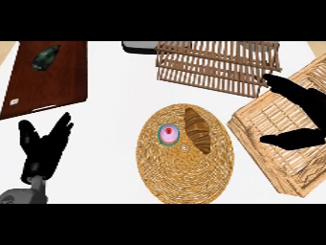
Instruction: Pick the croissant from the placemat and place it in the tiered shelf
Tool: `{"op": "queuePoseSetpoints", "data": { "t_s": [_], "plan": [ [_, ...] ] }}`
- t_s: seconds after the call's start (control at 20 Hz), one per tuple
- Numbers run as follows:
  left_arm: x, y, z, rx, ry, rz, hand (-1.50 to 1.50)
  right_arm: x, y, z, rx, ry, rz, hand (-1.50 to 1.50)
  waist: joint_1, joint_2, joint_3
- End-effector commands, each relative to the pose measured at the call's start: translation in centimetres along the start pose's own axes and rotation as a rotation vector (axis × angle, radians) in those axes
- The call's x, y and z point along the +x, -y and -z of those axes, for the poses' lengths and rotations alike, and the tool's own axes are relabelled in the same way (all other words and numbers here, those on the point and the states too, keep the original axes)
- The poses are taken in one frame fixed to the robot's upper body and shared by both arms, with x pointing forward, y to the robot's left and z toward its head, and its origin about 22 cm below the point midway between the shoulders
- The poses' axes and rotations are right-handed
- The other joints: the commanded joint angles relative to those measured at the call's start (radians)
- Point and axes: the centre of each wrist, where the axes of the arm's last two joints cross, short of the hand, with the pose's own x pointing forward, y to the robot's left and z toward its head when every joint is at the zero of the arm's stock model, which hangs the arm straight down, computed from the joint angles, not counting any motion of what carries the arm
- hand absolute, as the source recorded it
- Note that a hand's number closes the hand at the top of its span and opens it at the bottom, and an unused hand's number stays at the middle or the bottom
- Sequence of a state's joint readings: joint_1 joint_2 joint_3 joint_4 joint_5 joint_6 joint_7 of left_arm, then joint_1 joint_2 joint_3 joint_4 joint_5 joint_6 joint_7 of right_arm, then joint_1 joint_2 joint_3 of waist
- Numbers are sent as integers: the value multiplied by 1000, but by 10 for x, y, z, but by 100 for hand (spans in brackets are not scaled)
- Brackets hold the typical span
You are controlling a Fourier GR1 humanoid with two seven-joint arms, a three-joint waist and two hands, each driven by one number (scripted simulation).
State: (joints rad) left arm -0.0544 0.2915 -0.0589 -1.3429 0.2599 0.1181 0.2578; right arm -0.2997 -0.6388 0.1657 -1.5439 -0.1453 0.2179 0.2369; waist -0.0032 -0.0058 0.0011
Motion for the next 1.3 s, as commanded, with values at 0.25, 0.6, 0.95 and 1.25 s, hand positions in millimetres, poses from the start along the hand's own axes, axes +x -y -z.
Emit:
{"op": "queuePoseSetpoints", "data": {
  "t_s": [0.25,0.6,0.95,1.25],
  "plan": [
    [-11,-5,-15,-17,-6,11,0,77,-61,26,-62,-180,-89,-150,13,4,-2],
    [-15,12,2,-37,-22,-1,0,94,-80,58,-33,-315,-210,-150,8,6,-2],
    [-1,3,6,-27,-4,-24,0,97,-122,68,30,-362,-311,-150,7,6,-1],
    [-4,-12,-6,-22,-22,-15,0,80,-145,68,-22,-441,-339,-150,8,5,-1]
  ]
}}
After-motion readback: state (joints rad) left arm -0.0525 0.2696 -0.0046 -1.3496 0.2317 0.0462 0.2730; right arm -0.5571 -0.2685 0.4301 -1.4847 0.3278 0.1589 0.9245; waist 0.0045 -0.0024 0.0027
